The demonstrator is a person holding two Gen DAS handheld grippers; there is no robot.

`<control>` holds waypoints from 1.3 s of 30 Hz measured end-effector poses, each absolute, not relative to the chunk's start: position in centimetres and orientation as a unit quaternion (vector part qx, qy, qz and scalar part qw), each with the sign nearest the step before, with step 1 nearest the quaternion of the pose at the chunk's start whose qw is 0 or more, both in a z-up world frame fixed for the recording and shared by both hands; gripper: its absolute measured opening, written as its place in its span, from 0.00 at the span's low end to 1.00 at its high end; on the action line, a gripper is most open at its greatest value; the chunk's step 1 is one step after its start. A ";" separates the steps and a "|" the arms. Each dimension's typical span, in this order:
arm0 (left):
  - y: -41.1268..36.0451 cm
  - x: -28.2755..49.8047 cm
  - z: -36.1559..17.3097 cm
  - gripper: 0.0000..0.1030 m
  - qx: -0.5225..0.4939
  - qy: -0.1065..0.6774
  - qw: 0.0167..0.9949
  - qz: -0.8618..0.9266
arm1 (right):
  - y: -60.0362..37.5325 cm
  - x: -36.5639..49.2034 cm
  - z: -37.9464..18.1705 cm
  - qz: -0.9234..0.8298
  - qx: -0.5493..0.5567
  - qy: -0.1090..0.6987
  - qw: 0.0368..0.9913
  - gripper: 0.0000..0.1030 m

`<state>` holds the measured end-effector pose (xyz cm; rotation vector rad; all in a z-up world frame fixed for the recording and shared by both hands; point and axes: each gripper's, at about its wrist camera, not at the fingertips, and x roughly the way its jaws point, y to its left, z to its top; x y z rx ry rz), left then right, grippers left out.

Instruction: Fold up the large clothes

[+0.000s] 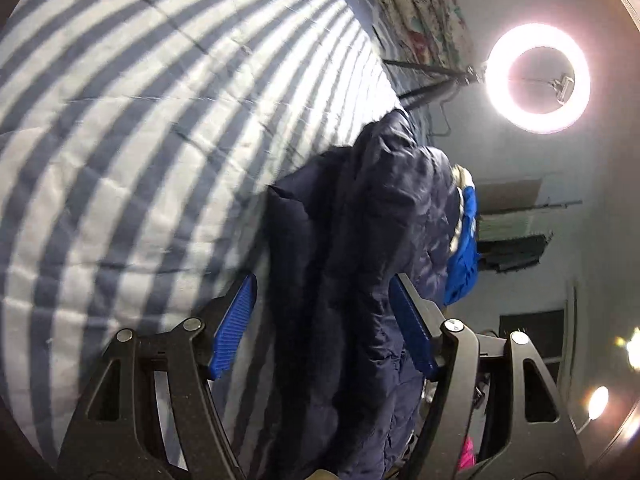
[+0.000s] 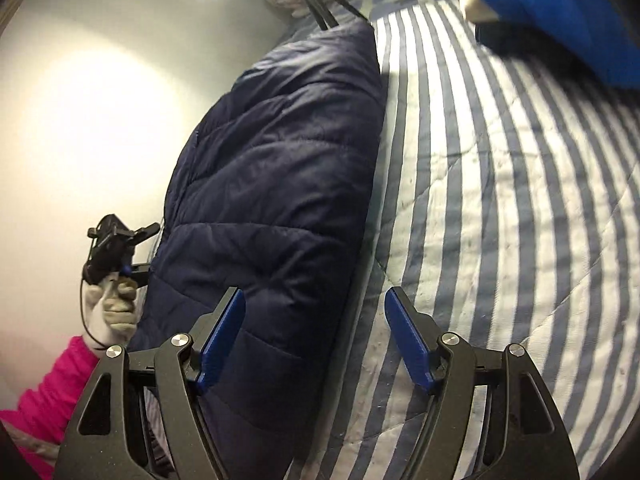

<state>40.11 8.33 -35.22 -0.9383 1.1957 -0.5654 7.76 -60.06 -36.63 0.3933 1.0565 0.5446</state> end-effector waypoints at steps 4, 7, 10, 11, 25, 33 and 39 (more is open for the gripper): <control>6.8 40.7 -35.4 0.68 -0.411 0.540 0.680 -0.277 | -59.9 8.3 -37.9 0.264 0.199 0.502 0.799 0.70; 6.0 40.9 -35.2 0.68 -0.405 0.539 0.681 -0.286 | -59.6 9.0 -38.9 0.272 0.212 0.503 0.792 0.70; 5.5 41.3 -35.1 0.68 -0.402 0.539 0.682 -0.290 | -59.5 8.9 -39.1 0.277 0.228 0.497 0.790 0.70; 5.4 41.3 -35.1 0.68 -0.400 0.538 0.683 -0.291 | -59.0 9.2 -39.1 0.277 0.231 0.497 0.790 0.70; 0.9 43.2 -34.0 0.48 -0.332 0.540 0.722 -0.276 | -54.9 10.1 -38.7 0.276 0.191 0.495 0.801 0.66; -1.2 42.4 -31.2 0.28 -0.252 0.522 0.772 -0.261 | -53.1 9.0 -36.8 0.246 0.137 0.499 0.820 0.41; -2.5 41.2 -29.3 0.21 -0.203 0.503 0.802 -0.250 | -49.9 7.9 -34.6 0.215 0.054 0.495 0.840 0.26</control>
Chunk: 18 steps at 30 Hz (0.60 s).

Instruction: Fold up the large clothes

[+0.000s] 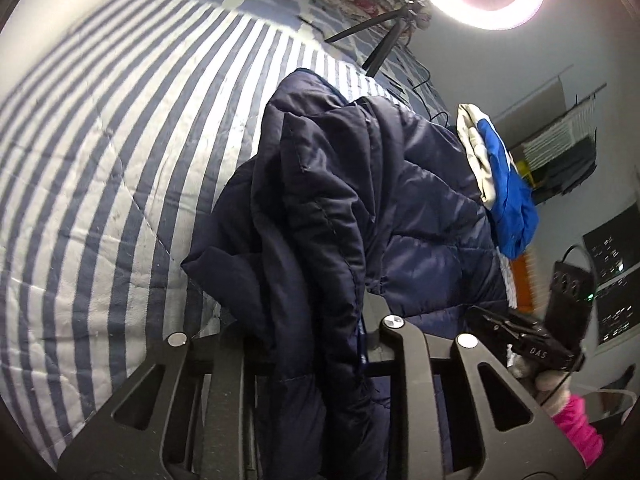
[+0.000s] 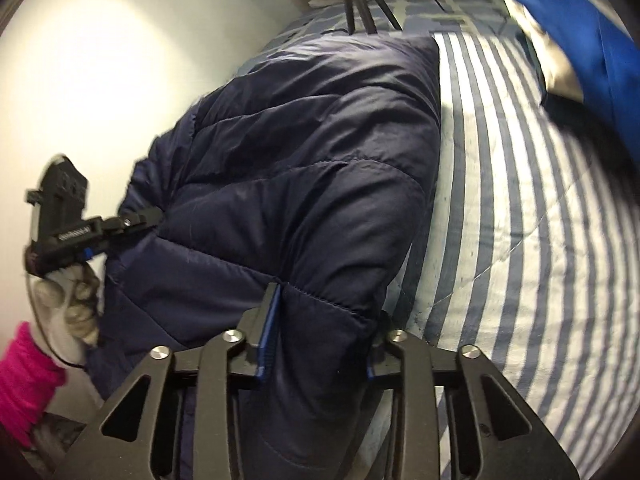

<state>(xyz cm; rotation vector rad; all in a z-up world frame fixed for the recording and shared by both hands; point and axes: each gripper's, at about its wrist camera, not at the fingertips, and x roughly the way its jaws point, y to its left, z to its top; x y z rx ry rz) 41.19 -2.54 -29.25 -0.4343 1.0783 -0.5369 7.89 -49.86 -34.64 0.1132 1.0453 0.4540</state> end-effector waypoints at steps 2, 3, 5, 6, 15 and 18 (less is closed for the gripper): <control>-2.9 40.9 -28.5 0.19 -0.193 0.494 0.810 -0.251 | -48.9 7.5 -33.9 0.202 0.022 0.492 0.846 0.23; -3.1 40.6 -28.0 0.19 -0.188 0.489 0.814 -0.252 | -48.5 7.2 -33.7 0.198 0.007 0.489 0.849 0.22; -3.2 40.0 -27.1 0.18 -0.180 0.481 0.819 -0.256 | -47.8 6.6 -33.0 0.189 -0.017 0.483 0.855 0.20; -3.4 39.7 -26.7 0.17 -0.176 0.477 0.821 -0.259 | -47.6 6.4 -32.7 0.186 -0.027 0.480 0.857 0.19; -5.7 37.1 -23.5 0.17 -0.144 0.454 0.830 -0.289 | -49.3 2.5 -29.8 0.171 -0.110 0.441 0.874 0.17; -7.5 36.4 -22.2 0.17 -0.118 0.439 0.837 -0.304 | -50.6 1.3 -28.9 0.160 -0.116 0.430 0.881 0.17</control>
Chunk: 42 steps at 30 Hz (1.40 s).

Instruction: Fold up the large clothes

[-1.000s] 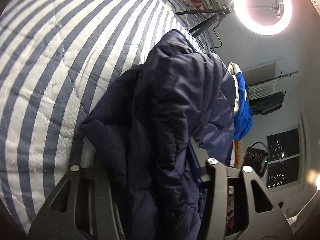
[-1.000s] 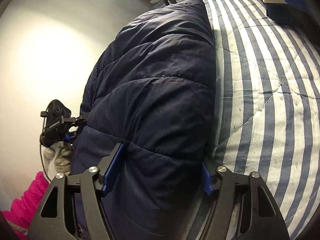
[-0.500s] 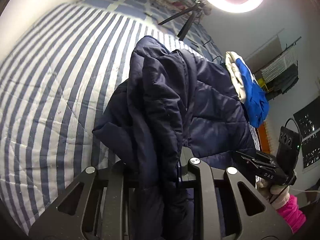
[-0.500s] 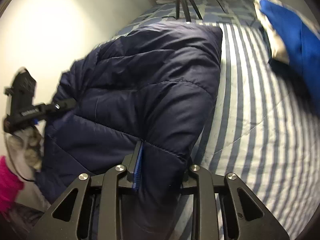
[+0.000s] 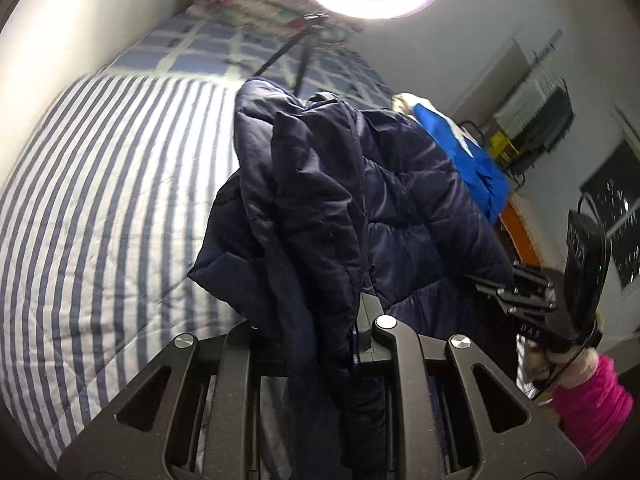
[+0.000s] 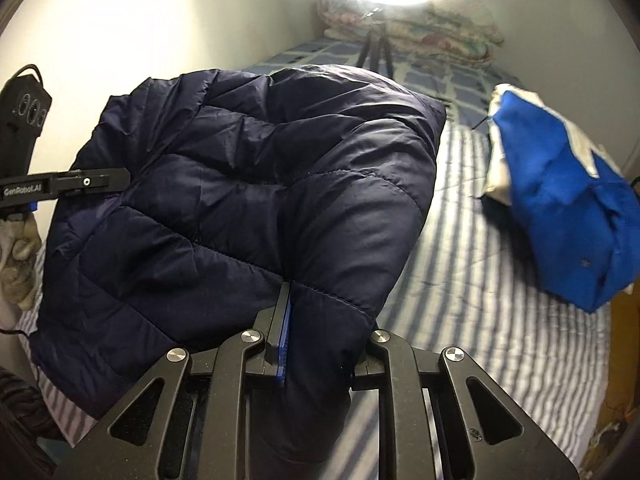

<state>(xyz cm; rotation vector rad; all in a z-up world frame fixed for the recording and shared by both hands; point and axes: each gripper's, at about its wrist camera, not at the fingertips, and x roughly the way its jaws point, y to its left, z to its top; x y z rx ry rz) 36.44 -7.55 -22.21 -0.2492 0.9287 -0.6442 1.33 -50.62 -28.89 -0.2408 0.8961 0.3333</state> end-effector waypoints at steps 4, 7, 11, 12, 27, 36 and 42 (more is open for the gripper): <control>-10.0 36.0 -20.9 0.17 -0.108 0.428 0.838 -0.322 | -52.5 -0.1 -27.5 0.141 -0.138 0.416 0.888 0.17; -12.3 35.9 -19.8 0.17 -0.097 0.417 0.838 -0.338 | -53.9 -0.5 -26.3 0.128 -0.143 0.411 0.891 0.17; -15.8 36.1 -18.4 0.17 -0.076 0.406 0.837 -0.359 | -55.9 -1.0 -24.6 0.112 -0.156 0.404 0.894 0.17; -16.7 36.2 -18.1 0.17 -0.072 0.404 0.836 -0.364 | -56.6 -1.1 -24.1 0.107 -0.159 0.402 0.896 0.17; -33.1 42.0 -11.4 0.17 -0.017 0.345 0.837 -0.425 | -65.5 2.8 -16.5 0.002 -0.233 0.362 0.903 0.17; -41.8 48.8 -8.8 0.17 -0.029 0.304 0.858 -0.414 | -71.0 11.1 -13.0 -0.075 -0.254 0.324 0.908 0.17; -45.5 52.9 -9.7 0.17 -0.027 0.296 0.871 -0.392 | -72.0 14.7 -13.5 -0.101 -0.253 0.318 0.908 0.17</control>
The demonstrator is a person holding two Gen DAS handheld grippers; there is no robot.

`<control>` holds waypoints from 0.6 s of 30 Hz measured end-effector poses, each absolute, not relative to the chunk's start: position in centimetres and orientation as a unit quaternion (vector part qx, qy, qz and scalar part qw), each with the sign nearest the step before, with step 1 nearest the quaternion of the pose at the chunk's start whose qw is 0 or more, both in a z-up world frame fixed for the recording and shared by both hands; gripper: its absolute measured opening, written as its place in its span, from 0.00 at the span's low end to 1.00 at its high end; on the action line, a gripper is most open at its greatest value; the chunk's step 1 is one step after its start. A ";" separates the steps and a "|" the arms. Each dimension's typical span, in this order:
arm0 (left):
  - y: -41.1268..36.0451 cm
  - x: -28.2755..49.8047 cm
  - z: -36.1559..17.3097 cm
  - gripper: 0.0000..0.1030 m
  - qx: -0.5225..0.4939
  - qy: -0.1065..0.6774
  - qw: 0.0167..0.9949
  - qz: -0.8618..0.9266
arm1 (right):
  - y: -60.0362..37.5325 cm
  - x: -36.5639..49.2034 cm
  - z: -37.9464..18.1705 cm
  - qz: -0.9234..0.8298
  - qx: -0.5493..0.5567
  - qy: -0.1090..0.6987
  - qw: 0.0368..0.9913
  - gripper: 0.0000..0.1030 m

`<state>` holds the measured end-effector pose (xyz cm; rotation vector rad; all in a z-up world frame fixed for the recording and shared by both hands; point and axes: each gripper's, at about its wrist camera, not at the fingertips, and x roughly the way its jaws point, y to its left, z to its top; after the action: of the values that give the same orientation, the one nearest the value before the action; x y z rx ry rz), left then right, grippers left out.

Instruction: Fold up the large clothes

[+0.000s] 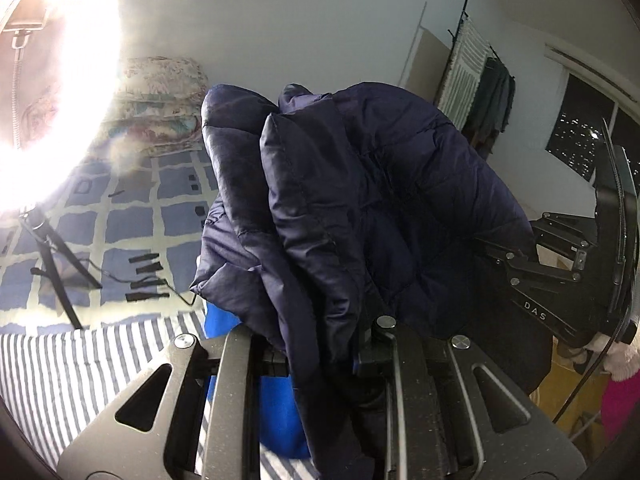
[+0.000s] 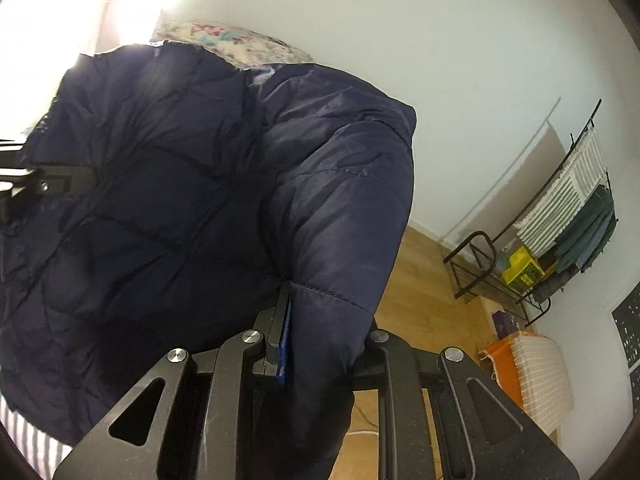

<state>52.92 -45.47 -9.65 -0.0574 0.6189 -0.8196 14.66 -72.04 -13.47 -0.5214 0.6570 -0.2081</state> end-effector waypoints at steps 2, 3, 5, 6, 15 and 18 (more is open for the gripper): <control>-46.2 54.0 -10.3 0.17 -0.026 0.298 0.873 -0.386 | -72.1 14.9 -14.0 -0.105 -0.248 0.320 0.908 0.17; -46.6 54.6 -10.8 0.17 -0.024 0.303 0.872 -0.383 | -72.2 15.3 -14.5 -0.105 -0.243 0.322 0.909 0.17; -47.2 55.9 -12.0 0.17 -0.027 0.322 0.867 -0.380 | -72.3 15.6 -15.5 -0.104 -0.237 0.331 0.907 0.17; -47.5 56.3 -12.7 0.17 -0.028 0.329 0.866 -0.376 | -72.7 16.1 -15.9 -0.104 -0.235 0.336 0.906 0.17; -48.6 57.9 -16.1 0.59 -0.001 0.360 0.883 -0.302 | -74.0 17.4 -19.2 -0.182 -0.245 0.370 0.877 0.46; -48.6 57.9 -16.8 0.75 0.016 0.367 0.887 -0.281 | -74.7 17.5 -19.4 -0.190 -0.239 0.375 0.875 0.46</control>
<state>57.92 -48.63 -16.77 0.0323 0.7621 -0.5836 17.49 -74.73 -19.41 -0.4985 0.7838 -0.3961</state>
